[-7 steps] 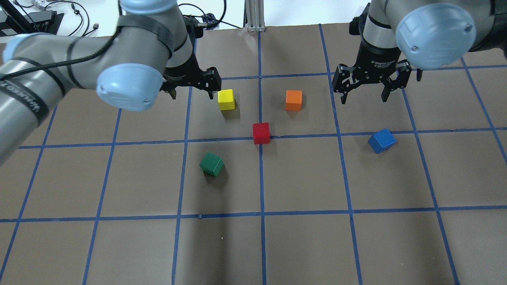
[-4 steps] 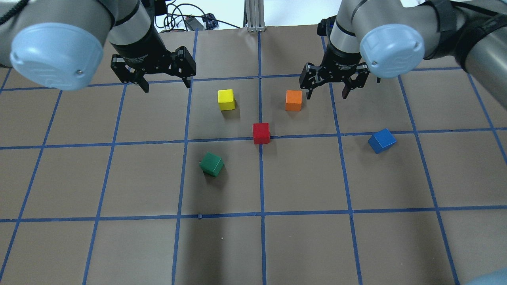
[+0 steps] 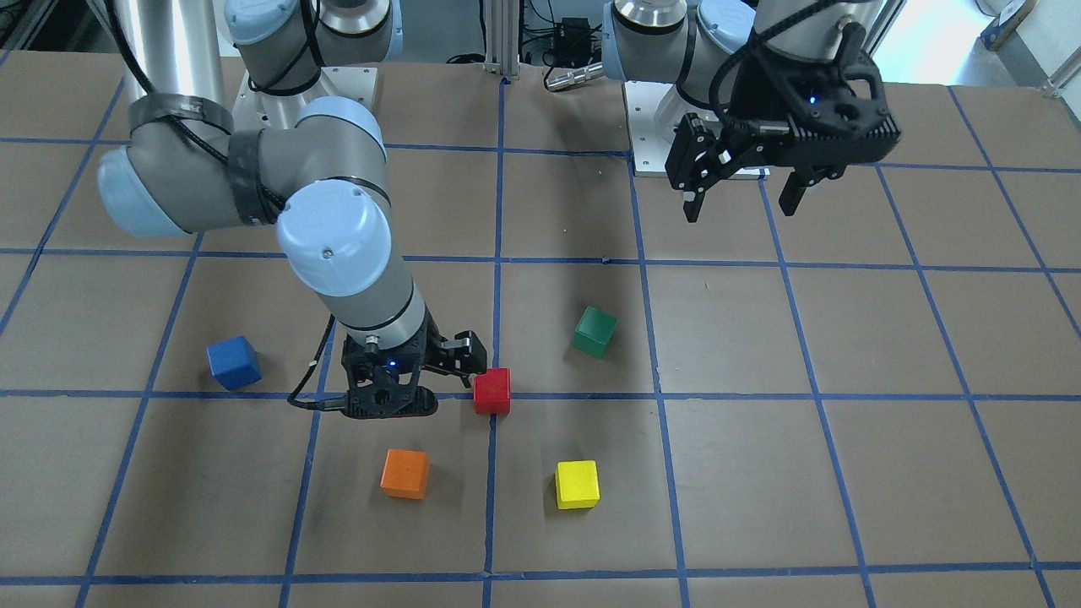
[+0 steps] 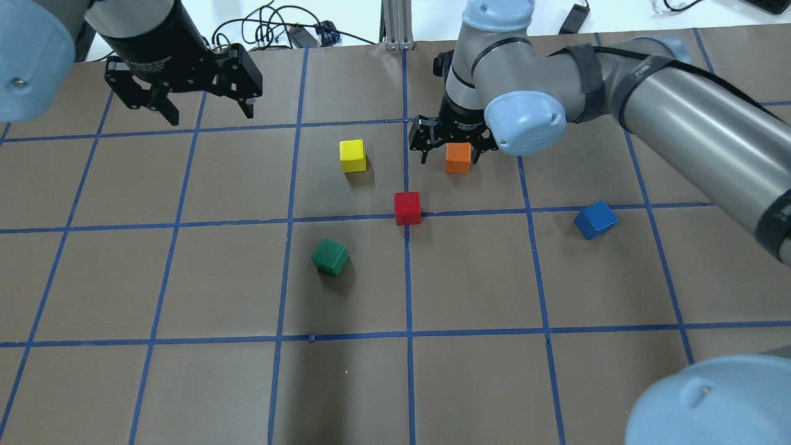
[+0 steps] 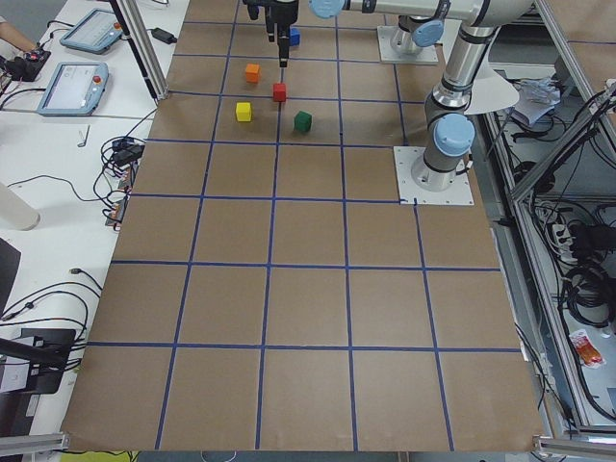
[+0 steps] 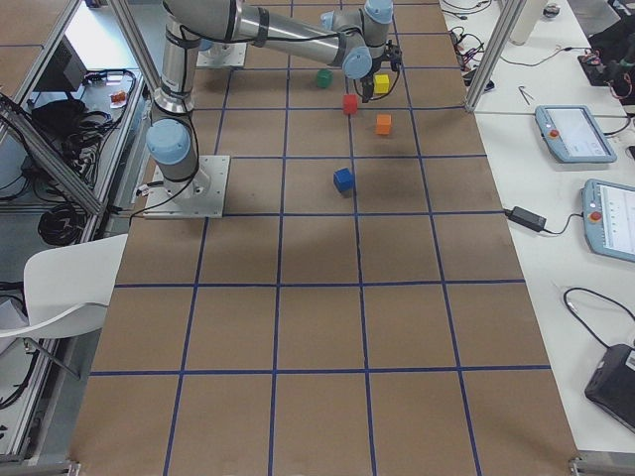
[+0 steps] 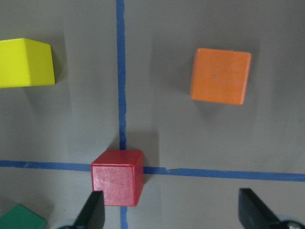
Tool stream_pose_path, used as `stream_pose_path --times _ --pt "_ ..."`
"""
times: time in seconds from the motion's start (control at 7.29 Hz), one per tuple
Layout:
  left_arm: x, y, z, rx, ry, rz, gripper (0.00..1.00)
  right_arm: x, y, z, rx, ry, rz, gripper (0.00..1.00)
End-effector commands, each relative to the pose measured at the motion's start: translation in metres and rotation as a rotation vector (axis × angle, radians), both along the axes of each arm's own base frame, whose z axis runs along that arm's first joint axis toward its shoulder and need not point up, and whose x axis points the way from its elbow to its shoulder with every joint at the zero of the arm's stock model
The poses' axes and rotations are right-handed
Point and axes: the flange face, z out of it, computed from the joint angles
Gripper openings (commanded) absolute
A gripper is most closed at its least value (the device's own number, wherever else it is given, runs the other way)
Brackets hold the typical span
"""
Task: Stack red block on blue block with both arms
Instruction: 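Lower the right gripper onto the red cube and grasp it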
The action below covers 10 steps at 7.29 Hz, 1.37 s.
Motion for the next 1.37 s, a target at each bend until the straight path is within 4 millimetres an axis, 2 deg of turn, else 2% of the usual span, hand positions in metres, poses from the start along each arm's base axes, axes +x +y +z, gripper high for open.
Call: stream_pose_path --times 0.0,0.14,0.27,0.55,0.69,0.96,1.1,1.24 --pt "0.004 0.003 0.015 -0.015 0.004 -0.049 1.00 0.026 0.004 -0.034 0.032 0.017 -0.009 1.00" --pt "0.004 0.002 0.009 -0.002 -0.005 -0.104 1.00 0.037 0.008 -0.045 0.047 0.021 0.008 1.00" --pt "0.007 0.007 0.013 -0.004 -0.009 -0.102 1.00 0.042 0.009 -0.055 0.063 0.023 -0.005 1.00" --pt "0.008 0.003 0.001 0.041 -0.013 -0.174 1.00 0.049 0.006 -0.078 0.071 0.016 -0.006 1.00" --pt "0.012 0.002 -0.002 0.043 -0.012 -0.173 1.00 0.060 0.011 -0.083 0.074 0.019 0.011 1.00" --pt "0.017 0.009 -0.010 0.054 -0.001 -0.205 1.00 0.063 0.012 -0.093 0.088 0.026 0.016 1.00" --pt "0.016 0.008 -0.010 0.048 0.077 -0.192 1.00 0.062 0.011 -0.097 0.074 0.031 0.017 0.88" --pt "0.015 0.010 -0.009 0.049 0.066 -0.195 1.00 0.063 0.010 -0.099 0.061 0.027 0.016 0.46"
